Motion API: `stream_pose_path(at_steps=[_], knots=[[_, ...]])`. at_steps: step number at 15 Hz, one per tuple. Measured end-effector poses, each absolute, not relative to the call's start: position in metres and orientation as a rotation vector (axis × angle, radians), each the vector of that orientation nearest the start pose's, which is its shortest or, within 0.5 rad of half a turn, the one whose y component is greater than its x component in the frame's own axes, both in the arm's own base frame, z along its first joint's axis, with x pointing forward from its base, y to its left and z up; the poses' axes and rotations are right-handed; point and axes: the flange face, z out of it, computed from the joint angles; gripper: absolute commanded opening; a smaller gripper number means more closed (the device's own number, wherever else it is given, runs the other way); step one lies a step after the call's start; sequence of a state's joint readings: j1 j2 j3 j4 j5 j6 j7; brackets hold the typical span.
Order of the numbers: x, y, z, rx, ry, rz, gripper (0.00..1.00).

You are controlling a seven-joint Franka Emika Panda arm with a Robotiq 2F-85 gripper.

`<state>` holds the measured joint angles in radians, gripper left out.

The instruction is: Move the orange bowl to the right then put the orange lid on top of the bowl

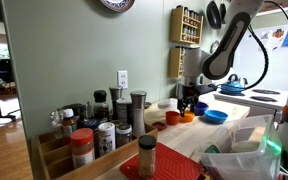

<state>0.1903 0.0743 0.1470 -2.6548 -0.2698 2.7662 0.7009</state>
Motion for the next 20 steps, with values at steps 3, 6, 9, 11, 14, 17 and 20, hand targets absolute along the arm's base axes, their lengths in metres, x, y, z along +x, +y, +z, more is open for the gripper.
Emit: stream_pose_path(at_steps=[3,6,9,11,14,17,20], knots=[[0.3977,0.1528,0.2195,-3.195,0.185,-0.129,0.60],[0.3978,0.1529,0.2195,-3.196,0.184,-0.129,0.97],[0.3975,0.1529,0.2181,-3.197,0.181,-0.125,1.00],[0.3972,0.1529,0.2171,-3.199,0.179,-0.122,1.00],[0.3972,0.1529,0.2169,-3.199,0.178,-0.122,1.00],[0.3977,0.1529,0.2176,-3.199,0.179,-0.124,1.00],[0.3990,0.1527,0.2218,-3.194,0.186,-0.139,1.00]])
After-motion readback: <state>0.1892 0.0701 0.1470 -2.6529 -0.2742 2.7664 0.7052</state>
